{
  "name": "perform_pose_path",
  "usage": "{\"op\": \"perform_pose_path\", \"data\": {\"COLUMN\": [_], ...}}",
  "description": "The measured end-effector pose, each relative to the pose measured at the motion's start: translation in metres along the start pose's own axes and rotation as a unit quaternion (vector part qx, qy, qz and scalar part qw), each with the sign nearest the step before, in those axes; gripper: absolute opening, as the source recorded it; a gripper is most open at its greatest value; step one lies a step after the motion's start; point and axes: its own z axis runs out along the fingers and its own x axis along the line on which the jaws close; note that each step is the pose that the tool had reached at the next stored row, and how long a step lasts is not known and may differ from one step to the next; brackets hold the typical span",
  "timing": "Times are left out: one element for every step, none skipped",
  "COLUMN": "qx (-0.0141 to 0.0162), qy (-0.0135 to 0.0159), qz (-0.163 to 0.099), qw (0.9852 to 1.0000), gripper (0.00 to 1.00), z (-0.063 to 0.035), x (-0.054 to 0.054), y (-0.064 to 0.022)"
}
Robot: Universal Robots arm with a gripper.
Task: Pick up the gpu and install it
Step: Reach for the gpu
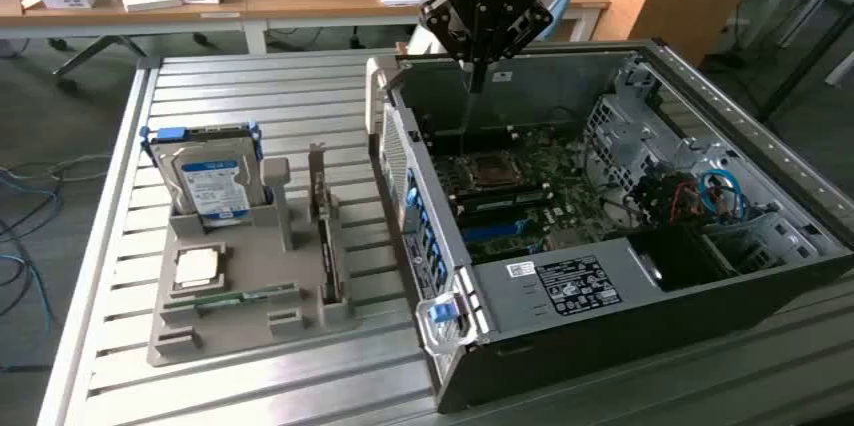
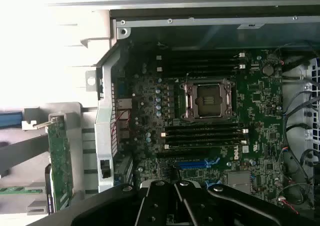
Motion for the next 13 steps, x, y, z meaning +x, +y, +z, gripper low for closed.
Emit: {"op": "perform_pose_path", "data": {"qx": [0.0000, 0.0000, 0.0000, 0.0000, 0.0000, 0.0000, 0.0000, 0.0000, 0.0000, 0.0000, -0.0001, -0.0001, -0.0001], "qy": [0.0000, 0.0000, 0.0000, 0.0000, 0.0000, 0.0000, 0.0000, 0.0000, 0.0000, 0.0000, 0.0000, -0.0001, -0.0001], "qz": [0.000, 0.000, 0.000, 0.000, 0.000, 0.000, 0.000, 0.000, 0.000, 0.000, 0.000, 0.000, 0.000], "qw": [1.0000, 1.0000, 1.0000, 1.0000, 1.0000, 1.0000, 1.0000, 1.0000, 1.0000, 1.0000, 1.0000, 1.0000, 1.0000], "gripper": [0.11, 0.11, 0.11, 0.11, 0.11, 0.11, 0.11, 0.11, 0.11, 0.11, 0.11, 0.11, 0.11], "z": [0.0000, 0.0000, 0.0000, 0.0000, 0.0000, 0.0000, 0.0000, 0.0000, 0.0000, 0.0000, 0.0001, 0.0001, 0.0001], "x": [0.0000, 0.0000, 0.0000, 0.0000, 0.0000, 0.0000, 0.0000, 0.0000, 0.0000, 0.0000, 0.0003, 0.0008, 0.0014], "y": [0.0000, 0.0000, 0.0000, 0.0000, 0.0000, 0.0000, 0.0000, 0.0000, 0.0000, 0.0000, 0.0000, 0.0000, -0.0001]}}
